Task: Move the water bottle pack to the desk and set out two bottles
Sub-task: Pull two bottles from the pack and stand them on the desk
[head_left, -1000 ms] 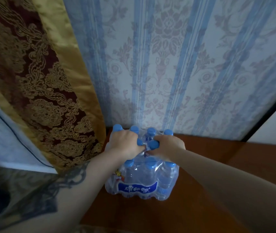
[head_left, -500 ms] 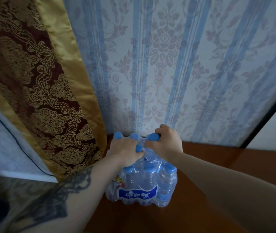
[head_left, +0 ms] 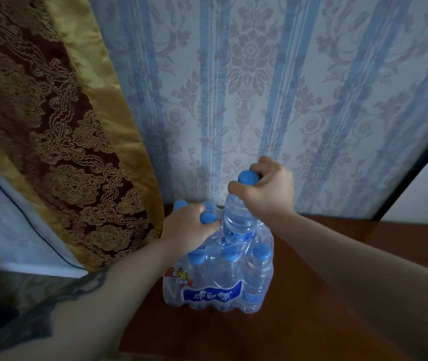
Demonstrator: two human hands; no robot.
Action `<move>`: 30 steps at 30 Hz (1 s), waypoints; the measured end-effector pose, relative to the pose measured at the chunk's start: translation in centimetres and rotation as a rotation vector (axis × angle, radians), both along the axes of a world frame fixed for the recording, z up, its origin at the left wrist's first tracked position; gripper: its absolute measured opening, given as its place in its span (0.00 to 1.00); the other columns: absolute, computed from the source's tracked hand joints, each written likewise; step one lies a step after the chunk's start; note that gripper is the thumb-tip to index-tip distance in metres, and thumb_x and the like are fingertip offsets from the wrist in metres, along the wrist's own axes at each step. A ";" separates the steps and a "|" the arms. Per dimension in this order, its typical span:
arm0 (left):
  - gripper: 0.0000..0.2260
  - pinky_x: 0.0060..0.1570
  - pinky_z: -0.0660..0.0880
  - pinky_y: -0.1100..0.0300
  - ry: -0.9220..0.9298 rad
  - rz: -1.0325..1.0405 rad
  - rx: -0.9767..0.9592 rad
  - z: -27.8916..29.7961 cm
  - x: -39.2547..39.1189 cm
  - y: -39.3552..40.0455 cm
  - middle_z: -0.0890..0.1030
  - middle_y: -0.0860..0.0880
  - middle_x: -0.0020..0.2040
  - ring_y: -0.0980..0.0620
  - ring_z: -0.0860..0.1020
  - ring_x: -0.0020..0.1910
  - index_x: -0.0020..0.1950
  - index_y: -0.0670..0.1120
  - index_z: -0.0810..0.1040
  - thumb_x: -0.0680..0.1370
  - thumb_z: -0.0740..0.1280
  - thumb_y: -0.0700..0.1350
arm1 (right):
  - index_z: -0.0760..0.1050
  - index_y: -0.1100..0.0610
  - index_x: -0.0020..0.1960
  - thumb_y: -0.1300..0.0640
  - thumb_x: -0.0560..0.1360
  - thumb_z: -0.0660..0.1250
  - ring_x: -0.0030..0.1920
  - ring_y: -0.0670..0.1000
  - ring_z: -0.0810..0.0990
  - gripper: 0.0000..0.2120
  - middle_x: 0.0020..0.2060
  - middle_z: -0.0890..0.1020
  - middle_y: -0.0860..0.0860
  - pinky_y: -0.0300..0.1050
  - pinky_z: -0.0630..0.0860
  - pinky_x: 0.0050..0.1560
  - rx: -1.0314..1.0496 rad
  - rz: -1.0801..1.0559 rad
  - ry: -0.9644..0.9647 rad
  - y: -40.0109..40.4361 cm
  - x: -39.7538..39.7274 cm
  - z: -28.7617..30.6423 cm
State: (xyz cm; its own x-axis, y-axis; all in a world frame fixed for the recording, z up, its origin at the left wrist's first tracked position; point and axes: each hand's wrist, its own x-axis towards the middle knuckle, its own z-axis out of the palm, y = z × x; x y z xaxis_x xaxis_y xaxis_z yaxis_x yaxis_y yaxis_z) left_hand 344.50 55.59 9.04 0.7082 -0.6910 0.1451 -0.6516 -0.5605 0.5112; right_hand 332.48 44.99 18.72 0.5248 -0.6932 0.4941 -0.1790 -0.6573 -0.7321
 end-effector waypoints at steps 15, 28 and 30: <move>0.21 0.22 0.57 0.65 -0.147 0.144 -0.436 4.9 -1.4 -0.5 0.62 0.53 0.18 0.57 0.61 0.19 0.22 0.48 0.60 0.61 0.68 0.56 | 0.70 0.67 0.29 0.55 0.51 0.73 0.25 0.46 0.63 0.19 0.25 0.67 0.48 0.43 0.62 0.26 0.250 -0.052 -0.160 -1.5 0.9 4.0; 0.19 0.19 0.53 0.64 -0.143 0.096 -0.723 16.0 -1.4 -2.4 0.62 0.51 0.16 0.56 0.59 0.18 0.21 0.44 0.62 0.58 0.68 0.54 | 0.69 0.69 0.27 0.57 0.49 0.73 0.26 0.50 0.61 0.18 0.24 0.64 0.53 0.49 0.56 0.23 0.216 0.023 -0.387 -1.5 1.1 10.0; 0.22 0.17 0.50 0.66 -0.135 0.061 -0.706 18.5 -1.0 -3.3 0.62 0.52 0.15 0.56 0.58 0.17 0.20 0.46 0.59 0.58 0.70 0.55 | 0.69 0.70 0.28 0.55 0.49 0.72 0.27 0.49 0.61 0.20 0.24 0.64 0.53 0.51 0.57 0.23 0.114 0.024 -0.357 -1.1 0.8 10.9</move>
